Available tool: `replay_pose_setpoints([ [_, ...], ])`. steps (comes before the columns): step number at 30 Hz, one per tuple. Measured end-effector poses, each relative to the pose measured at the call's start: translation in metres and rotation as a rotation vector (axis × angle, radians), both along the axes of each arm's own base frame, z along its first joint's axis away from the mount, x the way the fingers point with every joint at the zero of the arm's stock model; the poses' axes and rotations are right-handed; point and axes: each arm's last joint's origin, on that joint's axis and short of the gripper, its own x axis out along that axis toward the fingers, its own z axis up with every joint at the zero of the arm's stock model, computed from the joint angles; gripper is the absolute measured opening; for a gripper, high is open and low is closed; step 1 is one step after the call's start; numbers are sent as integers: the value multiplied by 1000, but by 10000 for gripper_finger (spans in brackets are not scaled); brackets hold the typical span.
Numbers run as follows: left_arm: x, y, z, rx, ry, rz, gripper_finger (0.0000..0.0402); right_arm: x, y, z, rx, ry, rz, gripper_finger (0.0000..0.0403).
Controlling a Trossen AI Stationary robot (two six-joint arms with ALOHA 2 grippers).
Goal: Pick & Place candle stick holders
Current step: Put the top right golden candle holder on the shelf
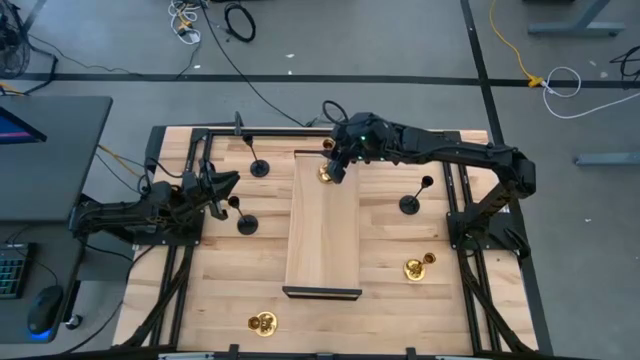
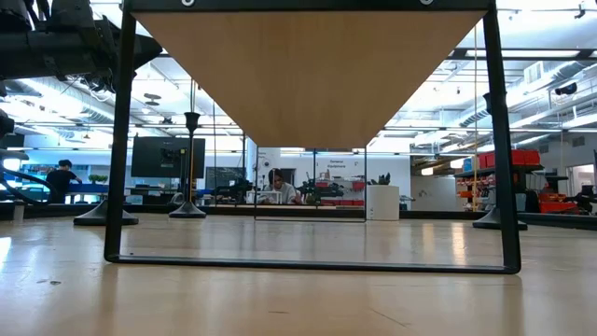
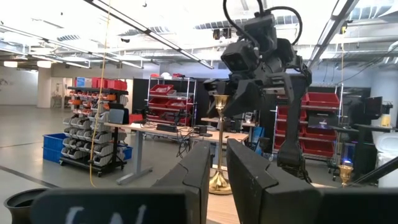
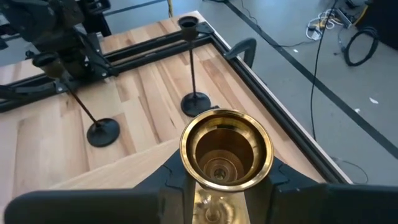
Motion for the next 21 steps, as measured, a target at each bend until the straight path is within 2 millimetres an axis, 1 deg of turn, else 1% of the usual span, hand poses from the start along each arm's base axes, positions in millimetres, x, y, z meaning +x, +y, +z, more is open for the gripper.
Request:
replay_pose_setpoints([
  [8,0,0,0,0,0,0,55,1,1,1,26,-21,25,91],
  [21,0,0,0,1,0,0,55,0,1,0,33,-8,30,91],
])
